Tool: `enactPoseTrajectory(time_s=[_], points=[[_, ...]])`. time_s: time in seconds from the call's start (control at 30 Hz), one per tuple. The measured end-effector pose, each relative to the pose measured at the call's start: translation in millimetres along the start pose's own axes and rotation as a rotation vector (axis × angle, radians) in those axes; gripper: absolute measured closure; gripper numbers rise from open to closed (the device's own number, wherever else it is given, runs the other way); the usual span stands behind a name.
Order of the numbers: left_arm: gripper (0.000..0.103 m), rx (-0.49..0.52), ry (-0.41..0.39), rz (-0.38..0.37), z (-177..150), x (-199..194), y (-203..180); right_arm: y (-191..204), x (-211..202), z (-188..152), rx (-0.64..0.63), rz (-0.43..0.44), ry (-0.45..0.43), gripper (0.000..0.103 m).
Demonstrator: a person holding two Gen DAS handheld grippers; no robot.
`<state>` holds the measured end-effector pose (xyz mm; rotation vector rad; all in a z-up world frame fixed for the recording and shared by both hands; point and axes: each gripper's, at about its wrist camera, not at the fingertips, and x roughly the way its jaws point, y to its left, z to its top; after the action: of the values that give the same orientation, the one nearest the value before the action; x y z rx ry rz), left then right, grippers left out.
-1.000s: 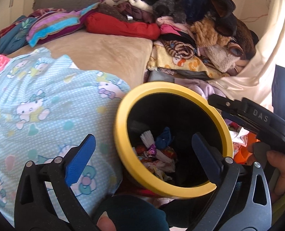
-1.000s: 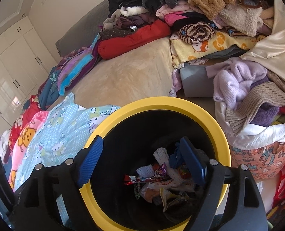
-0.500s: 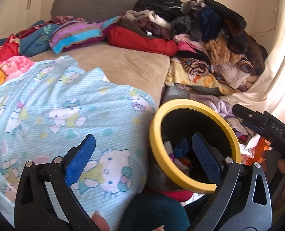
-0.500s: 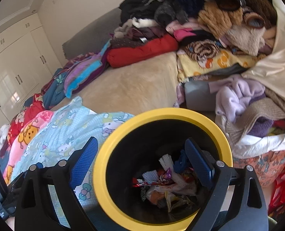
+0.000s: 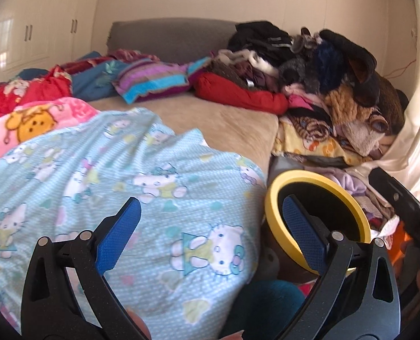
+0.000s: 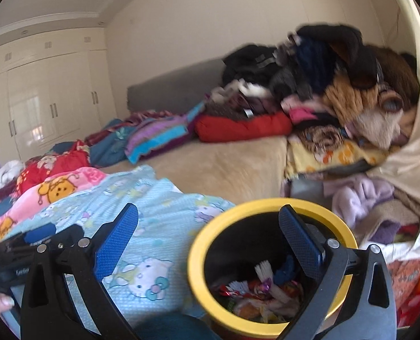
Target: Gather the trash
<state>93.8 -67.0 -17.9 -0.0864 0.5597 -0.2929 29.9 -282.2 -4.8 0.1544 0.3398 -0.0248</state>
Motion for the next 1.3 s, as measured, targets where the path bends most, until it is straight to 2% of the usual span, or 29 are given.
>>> enactPoseTrajectory(time_s=[0.13,0.33,0.47,0.6,0.87,1.3], points=[[0.011,0.014,-0.058,0.038,-5.6,-18.9,9.4,16.0,-12.6,-13.0,0.007,-0.025,-0.022,0.006],[0.011,0.025,-0.085,0.088,-18.7,-35.2,23.3,23.7,-22.0,-25.8,0.021,-0.065,-0.029,0.006],[0.011,0.026,-0.110,0.115,-27.2,-46.3,31.8,27.0,-27.5,-26.0,0.017,-0.039,-0.057,0.006],[0.011,0.034,-0.115,0.145,-32.7,-53.8,39.9,36.4,-26.3,-31.3,-0.014,-0.007,-0.042,0.006],[0.011,0.025,-0.123,0.156,-32.9,-59.3,45.2,53.4,-24.7,-37.3,-0.056,0.041,-0.019,0.006],[0.011,0.026,-0.136,0.154,-32.9,-62.7,43.4,48.7,-24.5,-37.8,-0.044,0.031,-0.020,0.006]])
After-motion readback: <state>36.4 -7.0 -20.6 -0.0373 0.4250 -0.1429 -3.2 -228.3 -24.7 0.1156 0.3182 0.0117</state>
